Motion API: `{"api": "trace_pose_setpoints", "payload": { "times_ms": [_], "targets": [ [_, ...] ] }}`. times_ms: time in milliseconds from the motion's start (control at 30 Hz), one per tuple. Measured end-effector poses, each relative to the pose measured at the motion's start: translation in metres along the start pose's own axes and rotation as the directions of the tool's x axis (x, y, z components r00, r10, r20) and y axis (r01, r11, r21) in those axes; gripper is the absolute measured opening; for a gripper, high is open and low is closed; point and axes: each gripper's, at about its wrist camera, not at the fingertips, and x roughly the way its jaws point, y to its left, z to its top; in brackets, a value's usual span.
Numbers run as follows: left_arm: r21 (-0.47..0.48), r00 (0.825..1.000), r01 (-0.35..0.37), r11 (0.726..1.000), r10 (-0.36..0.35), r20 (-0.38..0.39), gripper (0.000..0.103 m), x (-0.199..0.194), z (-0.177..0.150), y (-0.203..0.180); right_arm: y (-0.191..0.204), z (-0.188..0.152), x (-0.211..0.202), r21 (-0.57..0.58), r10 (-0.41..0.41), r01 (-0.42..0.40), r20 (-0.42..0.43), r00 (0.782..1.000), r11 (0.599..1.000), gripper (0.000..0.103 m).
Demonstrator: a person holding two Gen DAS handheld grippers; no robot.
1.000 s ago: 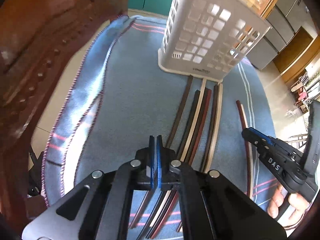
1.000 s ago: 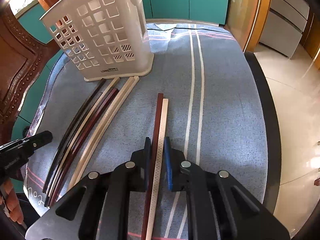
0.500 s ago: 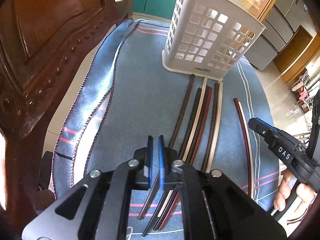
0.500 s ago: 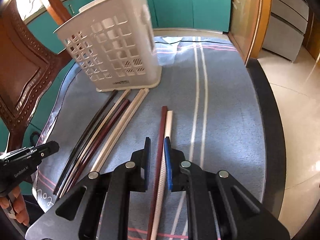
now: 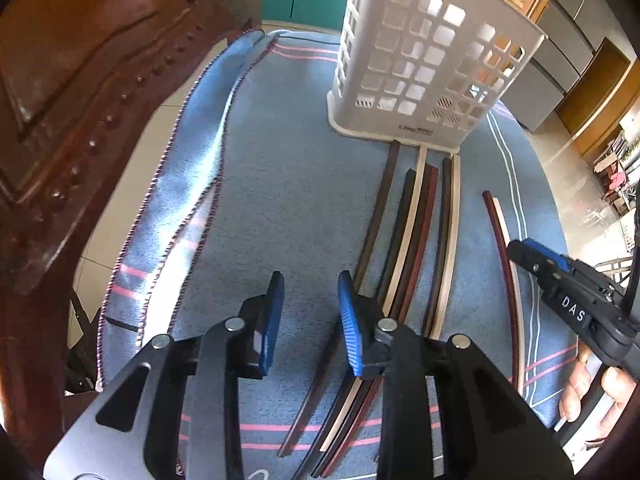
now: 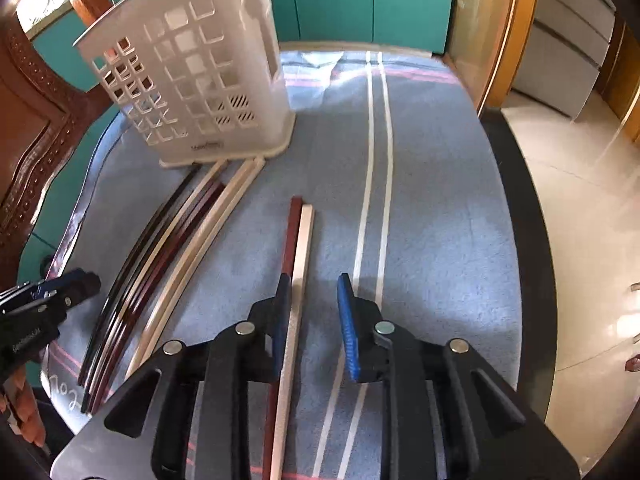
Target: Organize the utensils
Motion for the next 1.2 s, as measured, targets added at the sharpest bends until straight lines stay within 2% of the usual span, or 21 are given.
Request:
{"api": "trace_pose_setpoints", "payload": {
  "times_ms": [133,200,267,333,467,700,1000,1033,1067,1133,1200],
  "targets": [
    [0.009,1.000,-0.005,1.000,0.005,0.002,0.037,0.000,-0.001,-0.002,-0.010,0.002,0.001,0.032,0.028,-0.027,-0.020,0.999,0.999,0.024],
    [0.013,1.000,-0.008,1.000,0.008,0.004,0.037,0.001,-0.001,-0.004,-0.004,0.000,0.001,-0.001,0.020,-0.020,-0.023,1.000,1.000,0.024],
    [0.023,1.000,-0.014,1.000,0.014,0.011,0.037,0.002,-0.001,-0.006,0.008,-0.004,0.003,-0.063,-0.047,0.046,-0.014,0.999,0.997,0.024],
    [0.033,1.000,-0.026,0.999,0.026,0.017,0.037,0.004,0.000,-0.008,0.012,-0.004,0.003,-0.074,-0.069,0.068,-0.011,0.998,0.995,0.024],
    [0.036,1.000,0.000,0.999,-0.001,0.017,0.037,0.008,0.003,-0.012,0.009,-0.003,0.004,-0.059,-0.064,0.063,-0.017,0.998,0.996,0.024],
    [0.102,0.999,-0.009,0.995,0.004,0.054,0.037,0.005,0.003,-0.027,0.010,-0.002,0.005,-0.065,-0.070,0.069,-0.010,0.998,0.996,0.024],
    [0.168,0.996,-0.080,0.983,0.073,0.047,0.037,0.025,0.012,-0.048,0.015,-0.001,0.007,-0.066,-0.085,0.085,0.000,0.996,0.994,0.025],
    [0.166,0.996,-0.085,0.983,0.078,0.047,0.036,0.026,0.013,-0.049,0.016,-0.003,0.006,-0.067,-0.085,0.085,0.002,0.996,0.994,0.025],
    [0.159,0.996,-0.084,0.984,0.078,0.044,0.025,0.026,0.014,-0.049,0.016,-0.003,0.007,-0.067,-0.083,0.083,0.003,0.997,0.994,0.025],
    [0.157,0.996,-0.088,0.984,0.084,0.037,0.011,0.025,0.013,-0.049,0.014,-0.004,0.006,-0.068,-0.077,0.078,0.005,0.997,0.995,0.025],
    [0.144,0.996,-0.092,0.985,0.088,0.032,0.010,0.024,0.013,-0.045,0.013,-0.005,0.005,-0.067,-0.073,0.073,0.006,0.997,0.995,0.025]
  ]
}}
